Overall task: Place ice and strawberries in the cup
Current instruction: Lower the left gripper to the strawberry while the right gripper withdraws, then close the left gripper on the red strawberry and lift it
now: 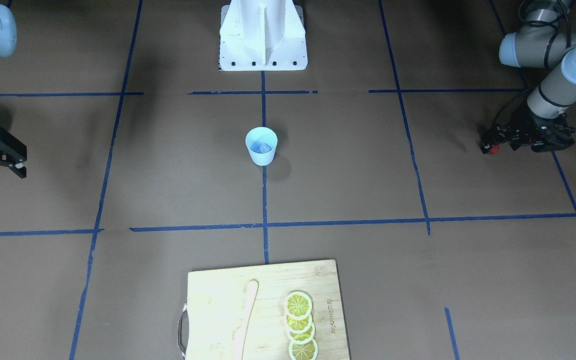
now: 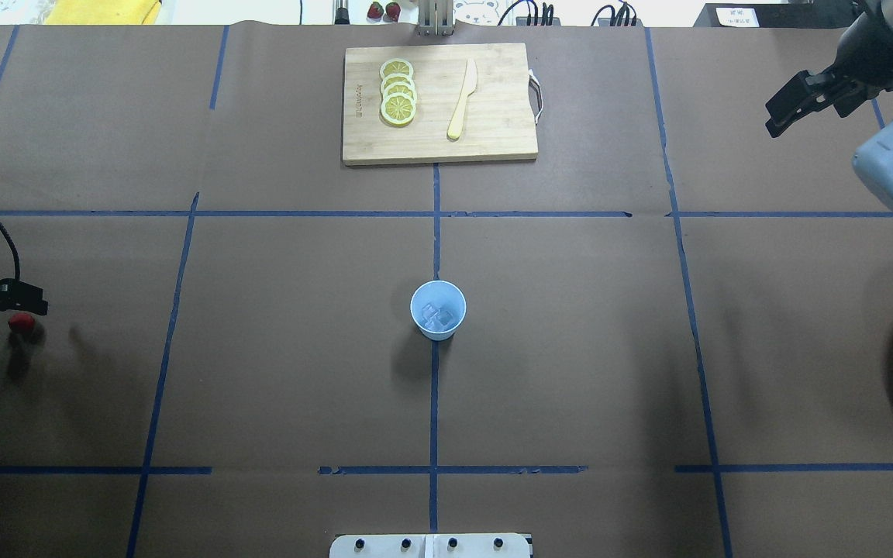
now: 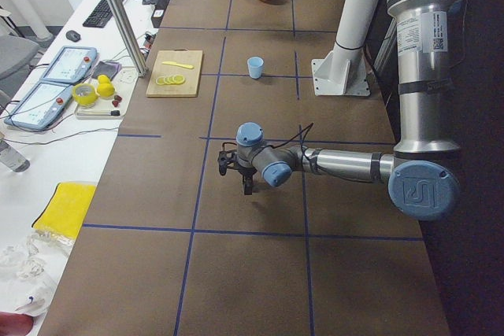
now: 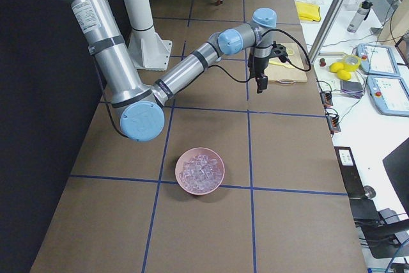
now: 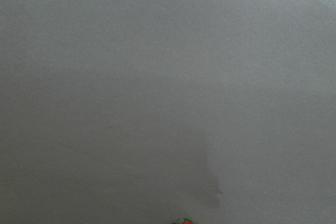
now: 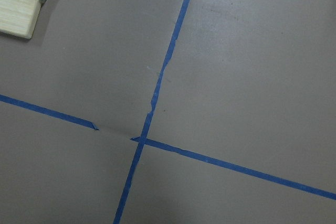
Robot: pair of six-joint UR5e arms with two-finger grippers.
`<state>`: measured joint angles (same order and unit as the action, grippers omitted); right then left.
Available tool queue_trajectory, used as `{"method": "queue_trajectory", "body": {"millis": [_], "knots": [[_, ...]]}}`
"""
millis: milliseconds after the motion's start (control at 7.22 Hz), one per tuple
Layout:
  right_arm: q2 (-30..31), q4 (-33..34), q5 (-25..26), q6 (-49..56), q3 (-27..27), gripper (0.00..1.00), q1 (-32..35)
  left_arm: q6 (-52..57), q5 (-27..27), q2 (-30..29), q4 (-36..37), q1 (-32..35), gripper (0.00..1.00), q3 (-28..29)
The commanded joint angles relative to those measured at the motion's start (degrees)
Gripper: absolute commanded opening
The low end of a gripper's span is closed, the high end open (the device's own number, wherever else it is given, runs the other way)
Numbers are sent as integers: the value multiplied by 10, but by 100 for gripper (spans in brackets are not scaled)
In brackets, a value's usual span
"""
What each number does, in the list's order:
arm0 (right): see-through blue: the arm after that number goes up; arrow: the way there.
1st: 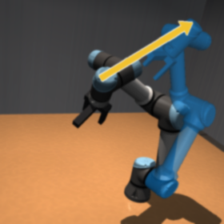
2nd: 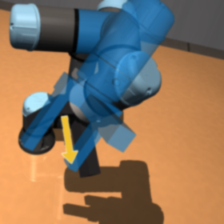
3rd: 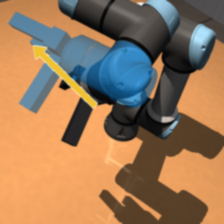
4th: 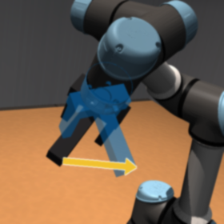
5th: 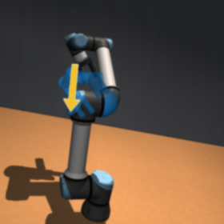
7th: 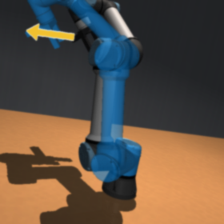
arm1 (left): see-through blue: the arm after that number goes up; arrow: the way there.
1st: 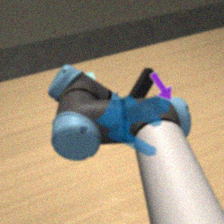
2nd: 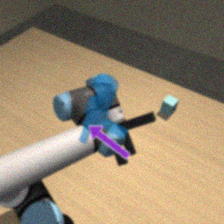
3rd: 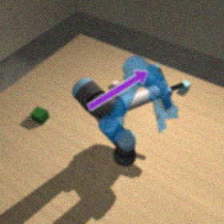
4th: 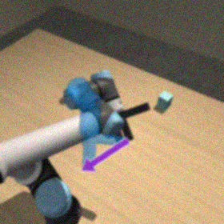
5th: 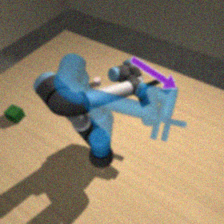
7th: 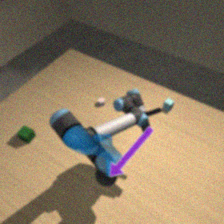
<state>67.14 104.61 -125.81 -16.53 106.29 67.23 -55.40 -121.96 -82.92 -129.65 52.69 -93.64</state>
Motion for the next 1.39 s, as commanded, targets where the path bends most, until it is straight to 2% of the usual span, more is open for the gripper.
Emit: {"method": "queue_trajectory", "body": {"millis": [0, 416, 1247], "knots": [[-1, 0, 0, 0, 0, 99, 0, -14, 0, -5, -1, -7, 84, 0], [-1, 0, 0, -1, 0, 99, 0, -23, 0, -11, 0, -14, 80, 6], [-2, 0, 0, -3, 0, 99, -1, -19, -1, -3, 0, -12, 80, 5]]}}
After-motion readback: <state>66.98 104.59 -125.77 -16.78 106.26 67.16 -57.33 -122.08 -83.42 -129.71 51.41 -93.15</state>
